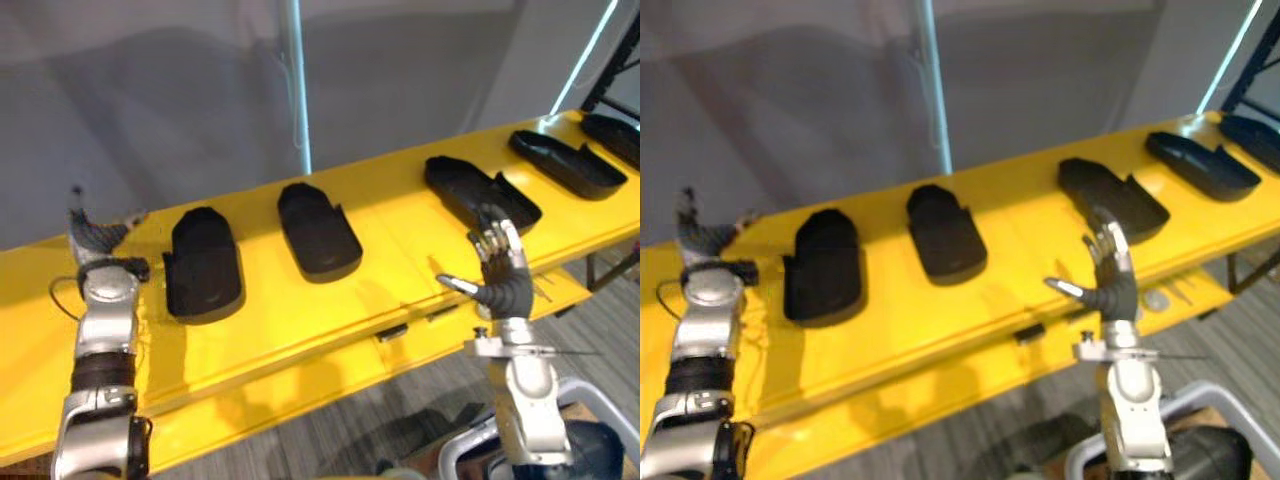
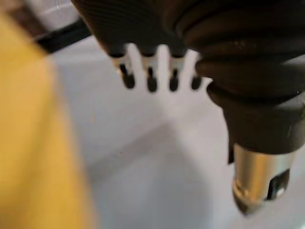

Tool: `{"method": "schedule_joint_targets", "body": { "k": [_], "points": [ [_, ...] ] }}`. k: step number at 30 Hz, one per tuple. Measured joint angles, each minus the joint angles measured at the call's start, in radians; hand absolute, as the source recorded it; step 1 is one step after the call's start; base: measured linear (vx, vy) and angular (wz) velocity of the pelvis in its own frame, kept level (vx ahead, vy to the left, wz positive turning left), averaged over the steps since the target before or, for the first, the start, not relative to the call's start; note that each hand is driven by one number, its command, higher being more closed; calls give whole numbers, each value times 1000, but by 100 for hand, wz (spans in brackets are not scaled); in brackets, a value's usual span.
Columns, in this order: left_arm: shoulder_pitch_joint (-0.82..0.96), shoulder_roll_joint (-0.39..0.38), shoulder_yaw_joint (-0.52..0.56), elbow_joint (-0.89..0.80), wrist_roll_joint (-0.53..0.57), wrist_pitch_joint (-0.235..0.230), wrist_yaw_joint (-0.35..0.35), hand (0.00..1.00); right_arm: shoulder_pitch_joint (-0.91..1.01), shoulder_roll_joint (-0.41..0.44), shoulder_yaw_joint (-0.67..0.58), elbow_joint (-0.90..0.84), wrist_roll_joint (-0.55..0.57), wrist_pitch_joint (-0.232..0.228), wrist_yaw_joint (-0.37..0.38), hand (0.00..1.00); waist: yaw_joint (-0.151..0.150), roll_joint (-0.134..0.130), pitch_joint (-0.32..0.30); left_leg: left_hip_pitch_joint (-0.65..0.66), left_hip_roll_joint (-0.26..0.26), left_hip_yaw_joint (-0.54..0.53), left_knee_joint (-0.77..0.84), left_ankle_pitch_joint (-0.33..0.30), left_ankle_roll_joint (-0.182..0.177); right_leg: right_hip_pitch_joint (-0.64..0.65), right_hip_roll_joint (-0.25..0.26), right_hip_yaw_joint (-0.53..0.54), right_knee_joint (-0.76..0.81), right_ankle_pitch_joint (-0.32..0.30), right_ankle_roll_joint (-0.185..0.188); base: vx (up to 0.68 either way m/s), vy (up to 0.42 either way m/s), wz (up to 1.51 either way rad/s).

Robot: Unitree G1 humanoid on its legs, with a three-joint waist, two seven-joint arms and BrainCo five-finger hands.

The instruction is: Walk over and take plastic housings, then place them on the shelf

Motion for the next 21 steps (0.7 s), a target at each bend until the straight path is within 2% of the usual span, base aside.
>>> {"method": "schedule_joint_targets", "body": {
  "k": [1,2,3,9,11,15,19,21],
  "points": [
    [32,-17,26,-119,-6,-56,30,0,18,7,-4,-7,-1,-11,-3,0,8,6,-3,0,0,-1,0,0,0,0,0,-1,0,0,0,0,0,0],
    [47,-34,42,-166,-7,-80,41,0,22,9,-5,-8,-1,-15,-4,0,9,10,-5,0,-1,-2,-1,0,0,0,0,-2,0,-1,1,0,0,0],
    [274,-275,79,-549,-65,-400,100,0,41,72,-39,-16,-46,-64,-66,0,37,-9,-62,-16,-1,-31,-2,13,0,0,0,-32,0,-3,3,0,0,0],
    [325,-285,83,-579,-66,-401,99,0,47,72,-44,-16,-42,-64,-65,0,35,-8,-62,-17,-1,-29,-1,13,0,-8,1,-27,0,-3,3,0,0,-1],
    [382,-338,96,-602,-70,-401,97,0,74,78,-72,-16,-33,-64,-62,0,35,-7,-62,-27,-7,-35,-1,13,0,-16,1,-28,0,-3,3,0,0,6],
    [482,-431,137,-605,-125,-399,79,0,106,123,-140,-11,54,-54,-58,0,37,-8,-60,-32,-12,-50,-1,12,1,-27,-2,-31,19,-15,4,1,1,6],
    [510,-473,144,-606,-169,-399,5,0,105,161,-173,-5,82,-36,-80,0,44,-27,-24,-33,-13,-49,20,4,9,-56,-16,-22,91,-51,8,-13,7,-3],
    [509,-478,132,-615,-184,-400,-39,0,96,178,-184,-7,80,-28,-127,0,49,-38,-15,-32,-14,-19,20,-1,11,-85,-19,11,111,-60,9,-40,36,-33]
  ]
}}
